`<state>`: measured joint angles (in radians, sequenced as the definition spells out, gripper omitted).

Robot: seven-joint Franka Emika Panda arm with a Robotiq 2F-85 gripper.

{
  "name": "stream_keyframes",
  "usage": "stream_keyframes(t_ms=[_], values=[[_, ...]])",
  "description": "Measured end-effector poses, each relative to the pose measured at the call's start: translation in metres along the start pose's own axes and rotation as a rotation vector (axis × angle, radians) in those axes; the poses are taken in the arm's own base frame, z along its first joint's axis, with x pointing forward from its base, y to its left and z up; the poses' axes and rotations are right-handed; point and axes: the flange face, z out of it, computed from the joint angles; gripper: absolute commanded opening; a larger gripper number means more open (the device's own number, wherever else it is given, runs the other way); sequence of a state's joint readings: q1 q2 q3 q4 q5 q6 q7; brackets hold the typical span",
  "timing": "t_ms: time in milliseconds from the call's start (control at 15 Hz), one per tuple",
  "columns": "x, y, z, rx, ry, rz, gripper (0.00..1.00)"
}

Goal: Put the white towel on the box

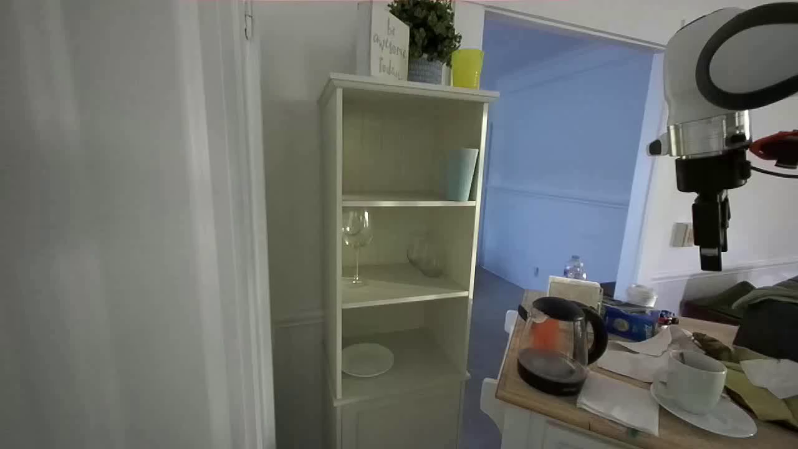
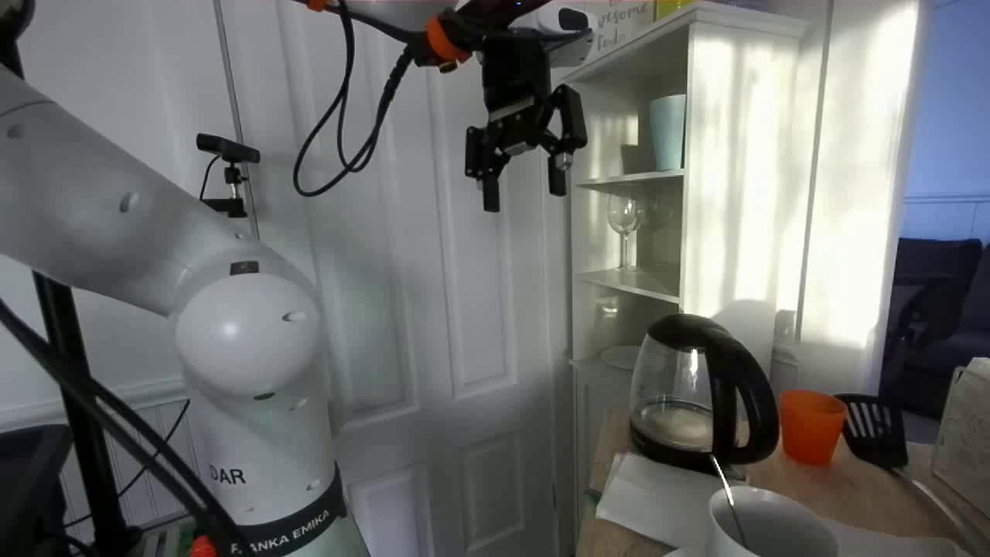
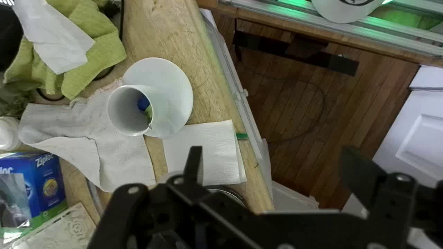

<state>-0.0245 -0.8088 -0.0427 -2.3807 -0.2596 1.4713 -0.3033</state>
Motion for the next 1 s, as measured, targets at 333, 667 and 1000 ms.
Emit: stream_keyframes(t_ms=[333, 667, 1000], values=[[0.000, 0.000, 0.000, 0.000, 0.000, 0.000, 1.00], [0.001, 0.005, 0.003, 0.015, -0.003, 0.062, 1.00], [-0.003, 0.093, 0.052, 0.148, 0.002, 0.307, 1.00]])
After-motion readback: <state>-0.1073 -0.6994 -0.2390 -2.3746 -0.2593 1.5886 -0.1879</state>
